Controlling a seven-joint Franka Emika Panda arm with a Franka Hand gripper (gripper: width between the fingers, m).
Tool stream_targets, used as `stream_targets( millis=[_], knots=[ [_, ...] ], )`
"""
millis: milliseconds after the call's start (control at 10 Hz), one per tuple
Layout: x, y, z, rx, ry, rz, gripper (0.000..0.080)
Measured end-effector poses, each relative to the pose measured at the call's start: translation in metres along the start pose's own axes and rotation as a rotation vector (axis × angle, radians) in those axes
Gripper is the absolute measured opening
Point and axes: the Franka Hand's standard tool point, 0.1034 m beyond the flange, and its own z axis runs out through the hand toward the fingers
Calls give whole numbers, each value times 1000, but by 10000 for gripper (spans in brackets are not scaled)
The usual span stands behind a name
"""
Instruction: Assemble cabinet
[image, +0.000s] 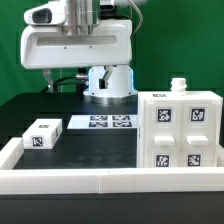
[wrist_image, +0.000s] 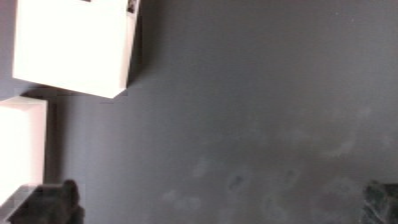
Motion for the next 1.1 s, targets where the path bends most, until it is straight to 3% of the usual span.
stream_targets(
  millis=[700,900,1100],
  knots=[
    [-2,2,3,-1,-2,-13,796],
    [-32,35,31,-29,27,-12,796],
    [-47,50,45,-19,5,8,796]
  ],
)
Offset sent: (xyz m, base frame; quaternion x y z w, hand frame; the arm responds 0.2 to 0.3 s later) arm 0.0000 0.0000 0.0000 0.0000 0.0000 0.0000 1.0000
